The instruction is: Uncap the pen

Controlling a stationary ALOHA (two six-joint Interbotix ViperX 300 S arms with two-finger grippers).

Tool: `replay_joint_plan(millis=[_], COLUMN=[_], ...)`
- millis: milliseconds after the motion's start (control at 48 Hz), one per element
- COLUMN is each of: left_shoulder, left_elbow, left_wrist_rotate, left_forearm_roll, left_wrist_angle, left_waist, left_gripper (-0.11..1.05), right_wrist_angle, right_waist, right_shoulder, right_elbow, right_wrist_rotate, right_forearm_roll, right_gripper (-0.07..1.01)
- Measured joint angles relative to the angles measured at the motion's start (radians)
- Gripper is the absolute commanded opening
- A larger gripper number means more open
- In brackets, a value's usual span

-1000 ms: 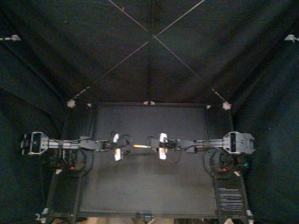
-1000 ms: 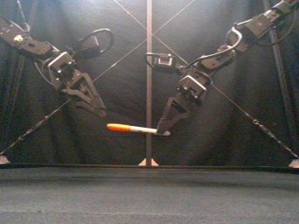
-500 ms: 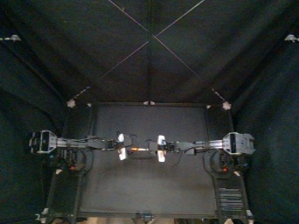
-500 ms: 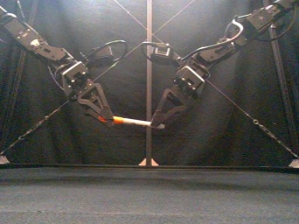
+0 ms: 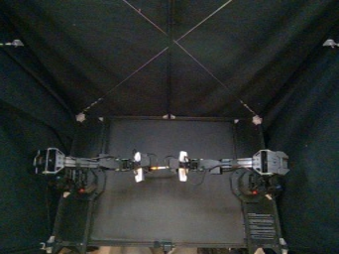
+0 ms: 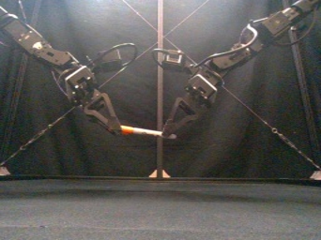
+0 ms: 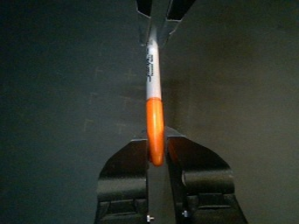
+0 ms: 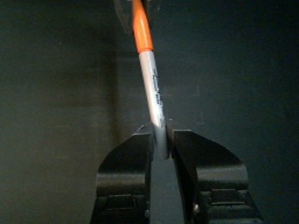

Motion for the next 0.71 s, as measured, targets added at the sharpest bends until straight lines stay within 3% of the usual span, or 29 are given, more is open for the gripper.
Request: replay_joint_plan(millis=[708], left_shoulder=[-0.058], left_elbow=[0.046], left_wrist_rotate=[-0.0015], left_forearm_roll=[-0.003], left_wrist_angle=[-0.011], left_waist=[-0.002], left_gripper=[0.37], right_wrist_angle=[-0.023], right_waist=[-0.026], right_shoulder=[-0.078], right_elbow=[0.092], right_wrist_rotate=[0.008], right_forearm_roll=[0.002], right_gripper=[0.52])
